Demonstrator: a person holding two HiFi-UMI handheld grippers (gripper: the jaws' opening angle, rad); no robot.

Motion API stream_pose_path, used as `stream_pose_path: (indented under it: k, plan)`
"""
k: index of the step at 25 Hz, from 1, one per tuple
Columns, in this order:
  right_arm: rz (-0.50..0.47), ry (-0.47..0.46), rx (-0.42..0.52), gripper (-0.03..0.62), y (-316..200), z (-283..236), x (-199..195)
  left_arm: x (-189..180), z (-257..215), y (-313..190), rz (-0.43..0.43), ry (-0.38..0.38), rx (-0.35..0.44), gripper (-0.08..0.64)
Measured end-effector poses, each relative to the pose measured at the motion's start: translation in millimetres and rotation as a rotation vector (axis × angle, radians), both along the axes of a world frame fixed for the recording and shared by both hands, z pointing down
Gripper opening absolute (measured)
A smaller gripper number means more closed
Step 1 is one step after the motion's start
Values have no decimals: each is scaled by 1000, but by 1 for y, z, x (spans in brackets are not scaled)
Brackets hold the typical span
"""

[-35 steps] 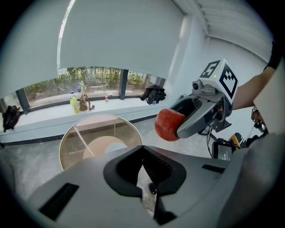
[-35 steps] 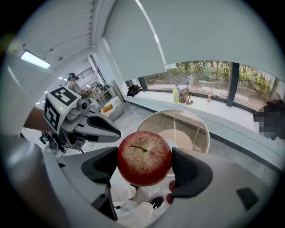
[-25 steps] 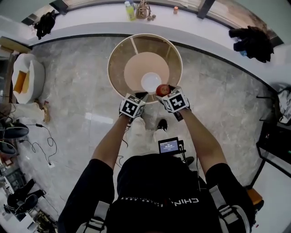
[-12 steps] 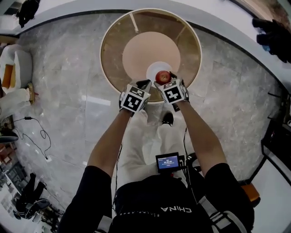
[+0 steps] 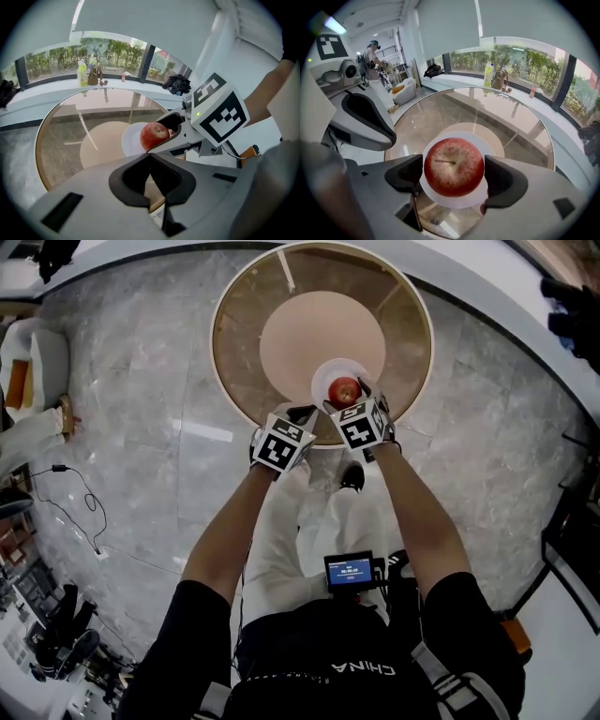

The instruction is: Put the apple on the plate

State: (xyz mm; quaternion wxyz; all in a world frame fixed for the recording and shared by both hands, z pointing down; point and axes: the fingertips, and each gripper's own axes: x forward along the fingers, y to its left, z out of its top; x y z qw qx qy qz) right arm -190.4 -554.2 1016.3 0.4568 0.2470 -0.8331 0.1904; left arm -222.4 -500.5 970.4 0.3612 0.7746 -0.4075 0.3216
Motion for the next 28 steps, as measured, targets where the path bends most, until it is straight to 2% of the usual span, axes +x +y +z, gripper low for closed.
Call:
stream_pose_path:
  k: [3,6,9,14,15,17,19,21,28]
  plan:
    - [9,1,-29,397,4,-9,12,7,-12,-4,7,-3,5,17]
    - [29,-6,-64,397,10,-43,30,18,-40,-6,14,-14,4,17]
    - [47,-33,-89,397,20,-106,44,28,-92,-6,31,-18,18,17]
    - [57,-107,-127,389,56,-247,55,38,-209,23,86,-9,69,17]
    - [55,-107,-116,367,64,-271,60,41,-228,31,98,-7,82,17]
    - [63,-94,-65,198,77,-308,75,45,-257,46,94,-4,109,17]
    - [92,-95,-29,76,81,-332,86,45,-277,53,60,5,126,17]
    - [107,-101,-23,41,86,-348,91,47,-289,61,38,16,137,17]
    - [96,-150,12,29,90,-374,104,80,-311,66,57,38,191,17]
